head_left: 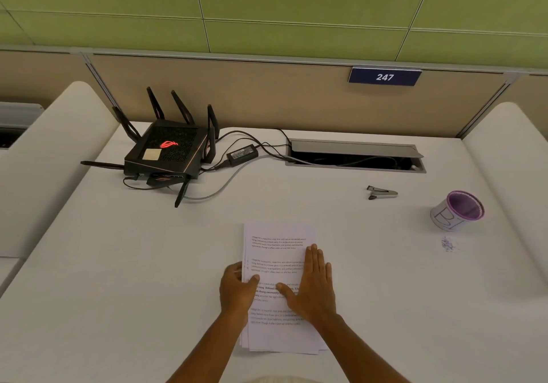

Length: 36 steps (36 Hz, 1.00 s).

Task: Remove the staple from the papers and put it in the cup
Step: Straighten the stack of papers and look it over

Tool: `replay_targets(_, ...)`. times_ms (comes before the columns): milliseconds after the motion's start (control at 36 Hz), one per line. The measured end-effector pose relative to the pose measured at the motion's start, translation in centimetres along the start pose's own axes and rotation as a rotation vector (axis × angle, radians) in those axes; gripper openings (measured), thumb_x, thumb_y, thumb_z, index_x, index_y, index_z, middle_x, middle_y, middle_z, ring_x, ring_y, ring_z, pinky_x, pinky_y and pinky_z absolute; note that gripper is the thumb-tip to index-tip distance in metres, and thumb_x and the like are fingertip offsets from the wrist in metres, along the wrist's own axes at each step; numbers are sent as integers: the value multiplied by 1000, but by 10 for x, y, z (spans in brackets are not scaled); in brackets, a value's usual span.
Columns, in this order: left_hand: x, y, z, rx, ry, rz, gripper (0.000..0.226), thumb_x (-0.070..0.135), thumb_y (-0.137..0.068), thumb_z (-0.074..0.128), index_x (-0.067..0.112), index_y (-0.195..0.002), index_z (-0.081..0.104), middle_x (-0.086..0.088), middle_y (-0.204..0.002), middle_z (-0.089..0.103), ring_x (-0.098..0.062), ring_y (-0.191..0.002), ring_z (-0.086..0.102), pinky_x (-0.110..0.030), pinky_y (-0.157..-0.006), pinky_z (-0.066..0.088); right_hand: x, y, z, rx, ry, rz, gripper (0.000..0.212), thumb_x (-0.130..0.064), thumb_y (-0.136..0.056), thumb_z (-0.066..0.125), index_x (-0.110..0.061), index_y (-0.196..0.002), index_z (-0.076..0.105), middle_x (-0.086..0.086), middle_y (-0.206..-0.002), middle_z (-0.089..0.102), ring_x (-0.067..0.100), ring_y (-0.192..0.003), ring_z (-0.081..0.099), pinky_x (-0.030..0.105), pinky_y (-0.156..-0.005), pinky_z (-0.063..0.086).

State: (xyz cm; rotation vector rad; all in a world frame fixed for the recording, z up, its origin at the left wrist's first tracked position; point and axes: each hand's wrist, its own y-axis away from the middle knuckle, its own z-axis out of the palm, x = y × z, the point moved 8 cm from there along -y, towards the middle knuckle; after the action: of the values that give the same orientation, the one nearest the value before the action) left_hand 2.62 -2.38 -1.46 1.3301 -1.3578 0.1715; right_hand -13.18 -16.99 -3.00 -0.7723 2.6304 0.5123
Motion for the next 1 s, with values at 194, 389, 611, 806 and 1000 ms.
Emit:
replay_targets(194,13,5,4,-71,-143,153,25,13,-100,68,21,-123,60,-7,-130,72,-23,-99,75,-34,-77,68,9,0,-9,-29,-376,89,107,-56,-90,68,-24,-164,-2,-1,-174,3,26,-161,2,47,-131,9)
replay_targets(389,36,20,-9,-149,25,254,27,16,-103,66,29,-125,58,7,-116,71,-14,-92,76,-17,-60,61,37,12,-51,107,-968,324,101,-31,-85,84,-26,-163,20,-3,-151,50,15,-138,48,39,-112,44)
replay_targets(611,47,26,-3,-237,119,248,38,18,-101,69,27,-136,57,5,-127,74,-18,-106,77,-34,-85,67,29,16,-66,-118,-1226,300,54,-35,-83,84,-17,-130,65,3,-119,78,26,-105,77,53,-95,61)
replay_targets(806,64,39,10,-279,94,273,31,19,-104,65,29,-133,58,10,-124,73,-12,-105,75,-20,-73,63,17,21,-77,-67,-1191,281,31,-27,-95,74,-21,-124,67,0,-115,79,24,-102,78,54,-92,62)
replay_targets(1000,96,44,0,-217,81,379,23,15,-101,69,25,-121,66,5,-118,76,-11,-98,76,-16,-68,61,12,16,-111,76,-1137,246,27,-15,-91,78,-19,-117,73,-1,-109,80,19,-94,79,43,-84,65)
